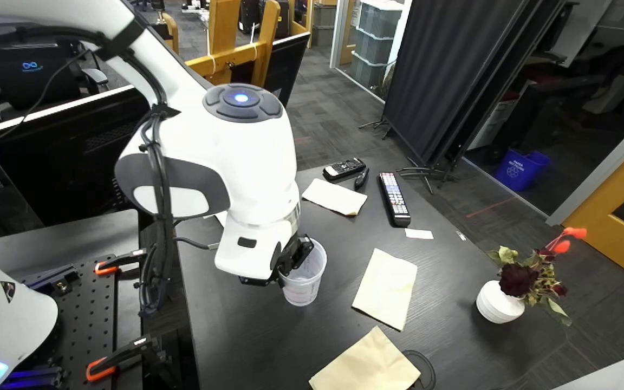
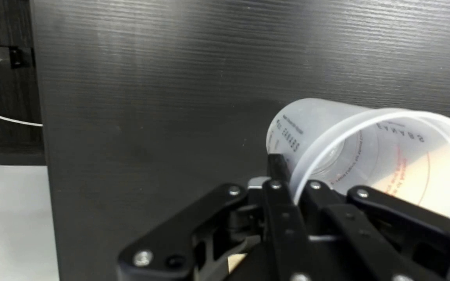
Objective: Move the cup slightly backward and to the right
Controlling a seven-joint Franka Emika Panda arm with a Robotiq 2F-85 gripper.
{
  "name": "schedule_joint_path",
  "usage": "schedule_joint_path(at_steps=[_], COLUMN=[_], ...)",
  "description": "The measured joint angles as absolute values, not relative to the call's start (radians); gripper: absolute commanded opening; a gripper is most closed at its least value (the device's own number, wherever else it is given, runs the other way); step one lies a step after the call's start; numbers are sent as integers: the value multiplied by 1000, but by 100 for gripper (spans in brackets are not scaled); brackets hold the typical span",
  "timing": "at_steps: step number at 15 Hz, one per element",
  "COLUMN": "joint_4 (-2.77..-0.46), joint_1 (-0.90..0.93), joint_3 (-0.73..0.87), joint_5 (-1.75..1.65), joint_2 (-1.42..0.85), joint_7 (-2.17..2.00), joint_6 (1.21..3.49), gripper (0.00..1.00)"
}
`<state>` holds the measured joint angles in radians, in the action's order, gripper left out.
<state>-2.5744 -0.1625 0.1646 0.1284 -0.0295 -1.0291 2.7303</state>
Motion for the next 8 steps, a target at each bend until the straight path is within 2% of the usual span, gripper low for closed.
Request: schedule_joint_path(at_steps=[8], joint_4=[-2423], joint_1=[-148], joint_3=[169], joint_5=[120], joint_2=[-142], joint_7=[-1070], joint_6=[2628], gripper=[1])
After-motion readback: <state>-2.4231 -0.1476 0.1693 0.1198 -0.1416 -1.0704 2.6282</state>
